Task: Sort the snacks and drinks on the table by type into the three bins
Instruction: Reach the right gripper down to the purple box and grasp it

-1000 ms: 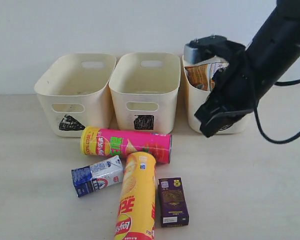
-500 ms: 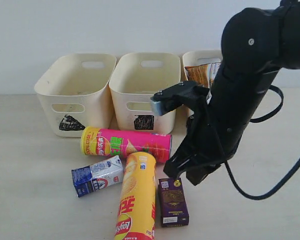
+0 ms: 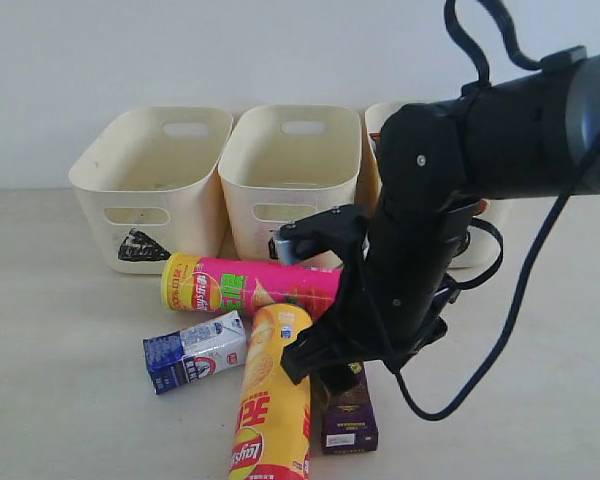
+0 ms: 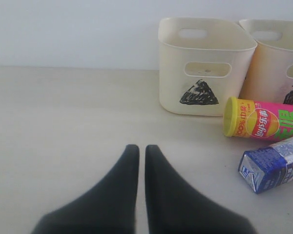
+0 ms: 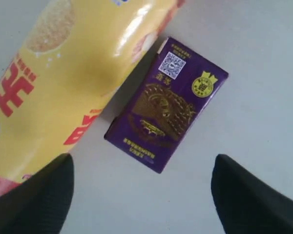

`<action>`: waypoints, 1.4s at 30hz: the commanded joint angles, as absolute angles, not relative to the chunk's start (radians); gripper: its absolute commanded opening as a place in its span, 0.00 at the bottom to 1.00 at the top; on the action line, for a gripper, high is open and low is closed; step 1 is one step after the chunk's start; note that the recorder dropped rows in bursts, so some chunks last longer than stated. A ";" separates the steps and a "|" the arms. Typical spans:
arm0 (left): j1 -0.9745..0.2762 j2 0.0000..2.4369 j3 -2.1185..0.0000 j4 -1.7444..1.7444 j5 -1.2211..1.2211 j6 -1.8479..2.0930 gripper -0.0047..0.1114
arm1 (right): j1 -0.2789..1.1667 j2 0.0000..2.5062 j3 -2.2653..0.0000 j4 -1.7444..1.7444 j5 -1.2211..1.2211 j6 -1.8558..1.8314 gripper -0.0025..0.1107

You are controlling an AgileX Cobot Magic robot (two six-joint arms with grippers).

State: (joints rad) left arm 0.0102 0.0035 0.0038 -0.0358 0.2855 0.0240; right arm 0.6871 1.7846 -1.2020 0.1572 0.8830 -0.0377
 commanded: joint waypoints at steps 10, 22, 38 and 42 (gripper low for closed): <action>0.015 0.000 0.000 -0.037 0.278 0.019 0.07 | 0.689 1.878 -1.197 0.143 0.743 0.050 0.63; 0.015 0.000 0.000 -0.037 0.280 0.019 0.07 | 0.689 1.954 -1.197 0.132 0.730 0.054 0.63; 0.015 0.000 0.000 -0.037 0.277 0.019 0.07 | 0.687 1.966 -1.197 0.066 0.820 0.048 0.02; 0.015 0.000 0.000 -0.037 0.277 0.019 0.07 | 0.687 1.962 -1.197 0.006 0.859 0.061 0.02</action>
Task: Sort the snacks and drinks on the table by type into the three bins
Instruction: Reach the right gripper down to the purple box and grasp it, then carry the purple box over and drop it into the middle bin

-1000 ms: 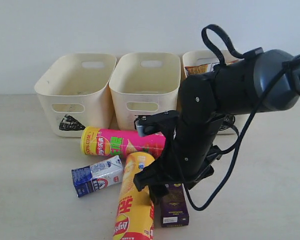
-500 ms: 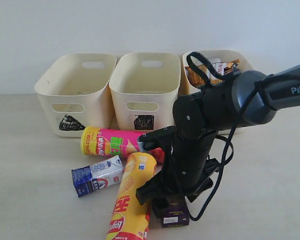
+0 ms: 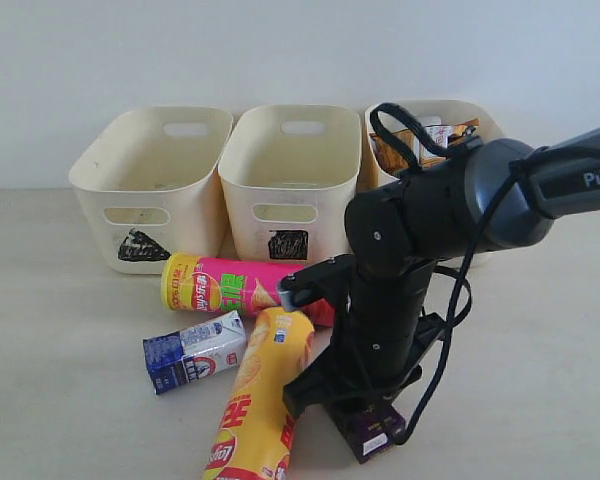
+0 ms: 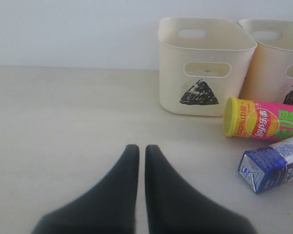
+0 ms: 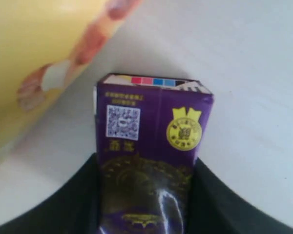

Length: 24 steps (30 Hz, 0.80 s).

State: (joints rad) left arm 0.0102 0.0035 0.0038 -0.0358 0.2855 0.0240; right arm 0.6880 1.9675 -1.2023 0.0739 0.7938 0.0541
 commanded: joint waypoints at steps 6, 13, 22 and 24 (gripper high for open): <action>0.015 0.000 0.000 -0.037 0.277 0.019 0.07 | 0.687 1.916 -1.197 -0.063 0.920 0.061 0.02; 0.015 0.000 0.000 -0.037 0.280 0.019 0.07 | 0.687 1.794 -1.197 -0.085 0.924 0.061 0.02; 0.015 0.000 0.000 -0.037 0.280 0.019 0.07 | 0.685 1.757 -1.288 -0.114 0.924 0.026 0.02; 0.015 0.000 0.000 -0.037 0.278 0.019 0.07 | 0.685 1.757 -1.354 -0.114 0.903 0.026 0.02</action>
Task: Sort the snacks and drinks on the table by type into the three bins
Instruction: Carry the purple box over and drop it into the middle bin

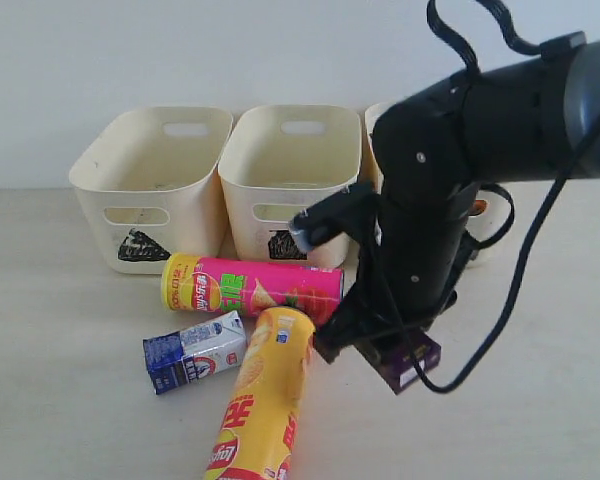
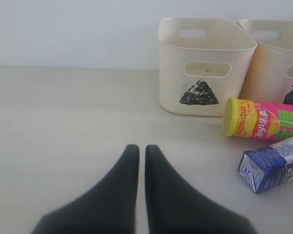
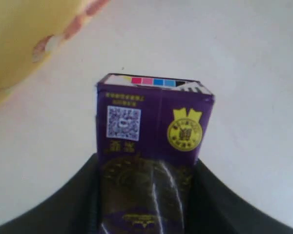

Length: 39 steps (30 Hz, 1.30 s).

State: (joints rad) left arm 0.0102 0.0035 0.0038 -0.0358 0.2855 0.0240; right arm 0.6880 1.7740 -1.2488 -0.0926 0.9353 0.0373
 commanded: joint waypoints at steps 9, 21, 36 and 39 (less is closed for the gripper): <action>0.015 0.000 0.000 -0.037 0.278 0.019 0.07 | 0.663 1.757 -1.506 -0.148 0.568 0.049 0.02; 0.015 0.000 0.000 -0.037 0.278 0.019 0.07 | 0.527 1.888 -1.508 -0.133 0.030 0.080 0.02; 0.015 0.000 0.000 -0.037 0.278 0.019 0.07 | 0.497 2.117 -1.684 -0.129 0.042 0.080 0.26; 0.015 0.000 0.000 -0.037 0.278 0.019 0.07 | 0.497 2.136 -1.695 -0.129 0.057 0.080 0.48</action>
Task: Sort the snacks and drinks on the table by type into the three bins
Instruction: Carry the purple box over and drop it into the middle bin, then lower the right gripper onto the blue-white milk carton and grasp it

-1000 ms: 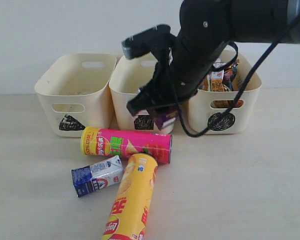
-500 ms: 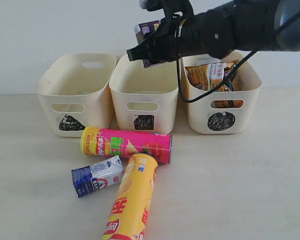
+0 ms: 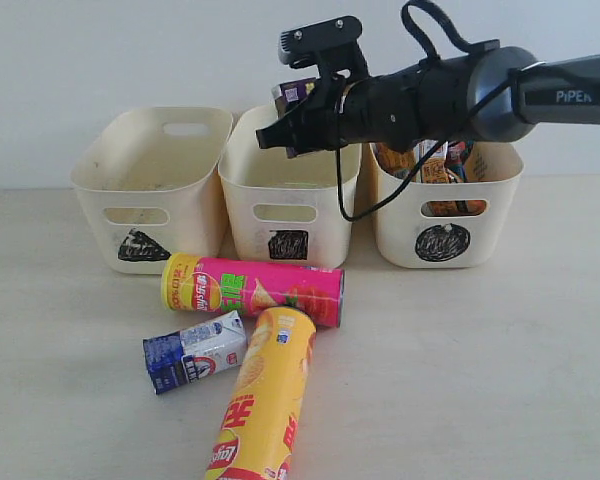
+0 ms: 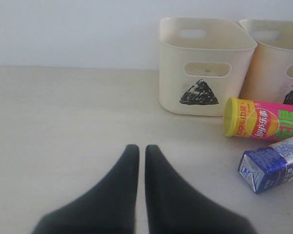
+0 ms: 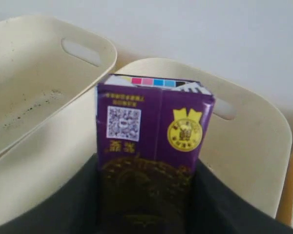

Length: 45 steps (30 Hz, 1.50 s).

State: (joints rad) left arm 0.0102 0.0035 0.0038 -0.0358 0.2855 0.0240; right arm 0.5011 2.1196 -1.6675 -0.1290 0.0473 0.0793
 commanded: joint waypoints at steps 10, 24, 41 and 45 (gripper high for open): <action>0.015 0.000 0.000 -0.037 0.278 0.019 0.07 | 0.497 2.137 -1.697 -0.129 0.115 0.080 0.63; 0.015 0.000 0.000 -0.037 0.278 0.019 0.07 | 0.499 1.933 -1.697 -0.098 0.660 -0.155 0.49; 0.015 0.000 0.000 -0.037 0.278 0.019 0.07 | 0.743 1.888 -1.700 0.537 1.033 -1.251 0.02; 0.015 0.000 0.000 -0.037 0.278 0.019 0.07 | 0.814 1.964 -1.782 0.296 1.150 -1.182 0.02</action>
